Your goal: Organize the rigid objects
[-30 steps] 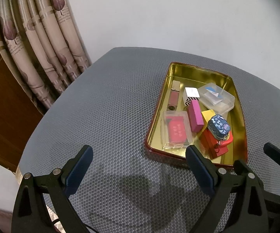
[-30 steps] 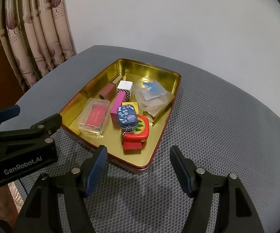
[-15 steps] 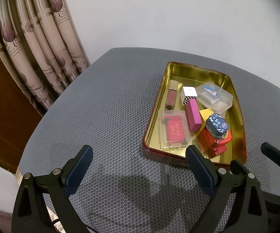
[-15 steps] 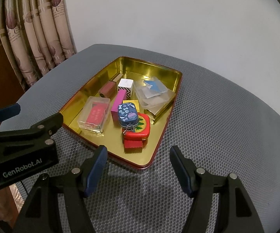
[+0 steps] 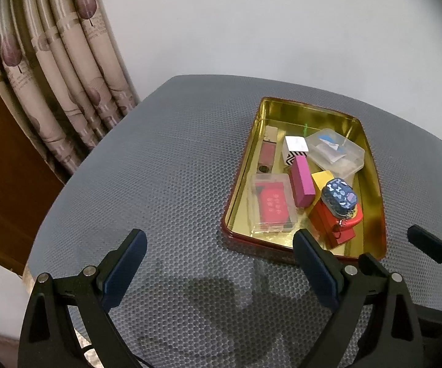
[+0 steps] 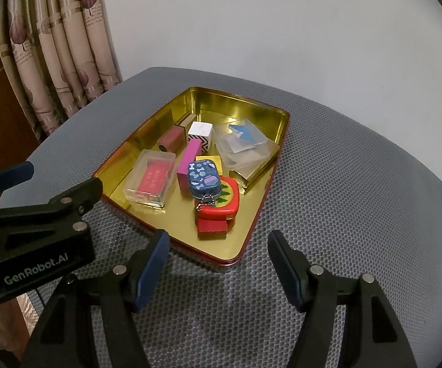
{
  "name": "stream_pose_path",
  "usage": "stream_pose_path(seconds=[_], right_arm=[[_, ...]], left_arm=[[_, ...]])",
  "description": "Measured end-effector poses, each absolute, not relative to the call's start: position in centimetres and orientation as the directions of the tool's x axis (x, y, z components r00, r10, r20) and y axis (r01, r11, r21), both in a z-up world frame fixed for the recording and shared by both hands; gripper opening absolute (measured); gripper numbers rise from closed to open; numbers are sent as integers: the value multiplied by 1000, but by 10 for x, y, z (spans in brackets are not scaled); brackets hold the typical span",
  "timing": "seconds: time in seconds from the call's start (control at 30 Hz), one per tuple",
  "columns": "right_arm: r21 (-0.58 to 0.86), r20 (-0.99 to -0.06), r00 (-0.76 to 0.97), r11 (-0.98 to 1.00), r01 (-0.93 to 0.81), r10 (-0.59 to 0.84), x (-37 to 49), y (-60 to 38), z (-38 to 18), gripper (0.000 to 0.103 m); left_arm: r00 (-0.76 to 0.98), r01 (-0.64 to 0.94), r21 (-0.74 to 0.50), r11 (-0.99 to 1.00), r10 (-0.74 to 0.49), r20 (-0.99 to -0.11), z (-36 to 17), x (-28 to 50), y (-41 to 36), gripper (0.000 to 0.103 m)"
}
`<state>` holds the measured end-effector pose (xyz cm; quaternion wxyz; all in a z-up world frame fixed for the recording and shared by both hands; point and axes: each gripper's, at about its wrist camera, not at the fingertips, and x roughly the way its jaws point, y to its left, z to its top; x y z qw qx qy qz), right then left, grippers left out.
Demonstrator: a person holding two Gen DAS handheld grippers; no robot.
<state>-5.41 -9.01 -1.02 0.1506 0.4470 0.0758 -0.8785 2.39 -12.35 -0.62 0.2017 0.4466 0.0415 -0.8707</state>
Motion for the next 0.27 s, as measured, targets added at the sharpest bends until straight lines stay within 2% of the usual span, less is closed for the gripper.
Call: stream_pose_path(seconds=[0.27], right_arm=[[-7, -807, -558, -942, 336, -193, -53, -92, -9, 68]], left_arm=[[-525, 387, 114, -915, -320, -788, -5, 25, -119, 95]])
